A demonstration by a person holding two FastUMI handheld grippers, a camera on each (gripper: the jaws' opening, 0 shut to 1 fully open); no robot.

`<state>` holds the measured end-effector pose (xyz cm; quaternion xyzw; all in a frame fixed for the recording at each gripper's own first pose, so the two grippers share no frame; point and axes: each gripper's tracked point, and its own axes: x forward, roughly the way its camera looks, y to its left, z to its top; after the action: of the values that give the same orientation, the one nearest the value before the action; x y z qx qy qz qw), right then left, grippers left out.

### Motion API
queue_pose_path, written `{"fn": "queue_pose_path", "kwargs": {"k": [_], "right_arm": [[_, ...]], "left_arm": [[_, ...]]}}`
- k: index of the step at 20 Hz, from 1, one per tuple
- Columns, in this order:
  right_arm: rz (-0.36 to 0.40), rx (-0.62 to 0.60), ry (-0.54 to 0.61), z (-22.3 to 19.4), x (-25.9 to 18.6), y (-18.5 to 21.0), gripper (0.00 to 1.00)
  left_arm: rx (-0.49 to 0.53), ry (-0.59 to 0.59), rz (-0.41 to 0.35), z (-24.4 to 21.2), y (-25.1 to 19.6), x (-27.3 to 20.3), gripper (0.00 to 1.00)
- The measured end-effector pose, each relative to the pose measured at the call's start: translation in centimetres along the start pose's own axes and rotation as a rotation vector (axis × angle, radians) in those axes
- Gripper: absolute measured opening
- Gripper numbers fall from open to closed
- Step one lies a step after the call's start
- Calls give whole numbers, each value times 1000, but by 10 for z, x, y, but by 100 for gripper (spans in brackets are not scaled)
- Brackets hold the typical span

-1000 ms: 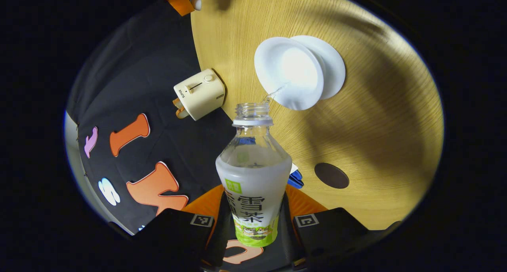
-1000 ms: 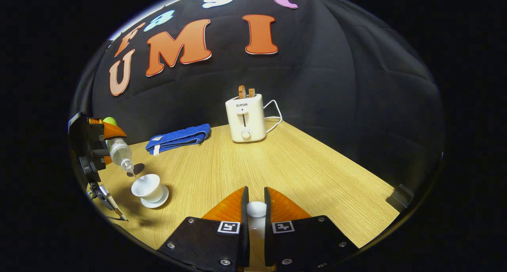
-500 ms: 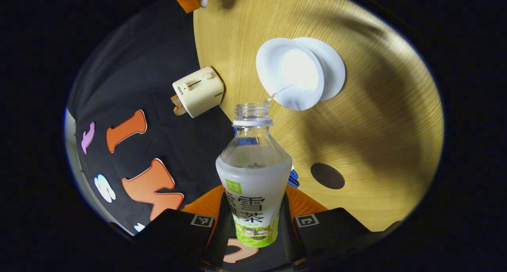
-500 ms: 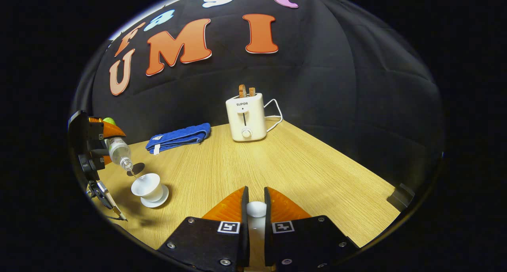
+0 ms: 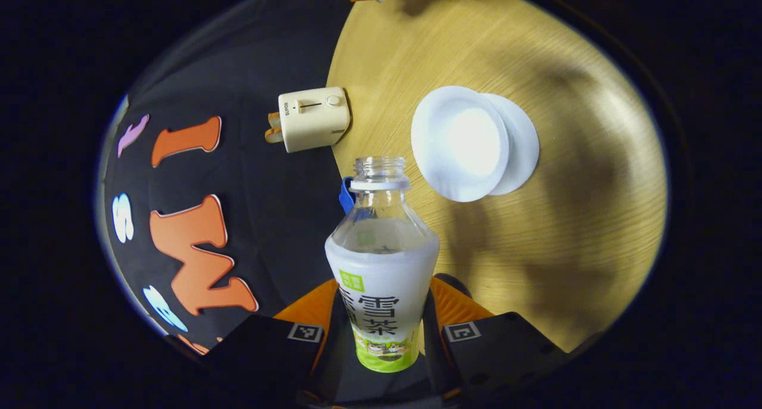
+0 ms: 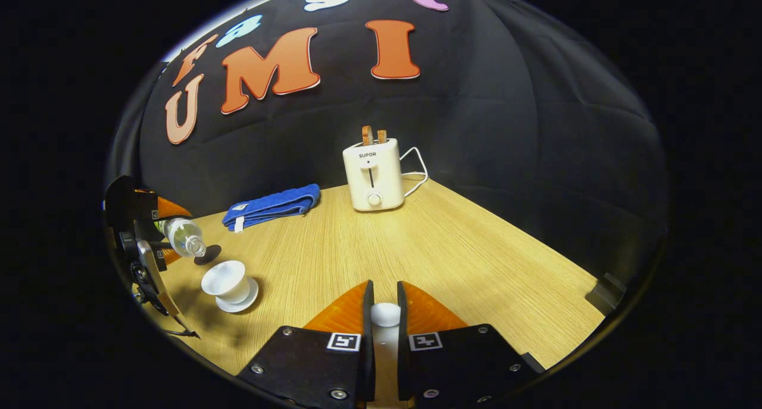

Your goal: Open the teacup lid with one hand, grasp the water bottle and pour water into the teacup with the other hand; after pouring, place the water bottle on the coaster and then close the teacup lid.

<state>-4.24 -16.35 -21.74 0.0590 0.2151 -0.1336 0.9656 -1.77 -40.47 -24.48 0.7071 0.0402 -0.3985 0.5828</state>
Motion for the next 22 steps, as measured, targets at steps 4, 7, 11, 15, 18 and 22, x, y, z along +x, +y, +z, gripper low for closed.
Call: {"fn": "queue_pose_path", "kwargs": {"k": [4,7,11,15,18,22], "right_arm": [[6,2,2,1,0,1,15],[9,-5,2,2,1,2,15],[24,-17,-1,5,0,9,15],[48,-35,-17,16,1,30,15],[66,-53,-23,21,-2,44,15],[106,-57,-25,26,-3,69,15]], "left_arm": [[-211,-18,-19,2,-10,-2,57],[-382,-41,-20,3,-14,-6,56],[-601,-49,-27,-7,-14,2,63],[-878,-66,-35,-20,-17,7,60],[-1103,-76,-22,-29,-13,3,56],[-1348,-83,38,-39,-9,13,57]]}}
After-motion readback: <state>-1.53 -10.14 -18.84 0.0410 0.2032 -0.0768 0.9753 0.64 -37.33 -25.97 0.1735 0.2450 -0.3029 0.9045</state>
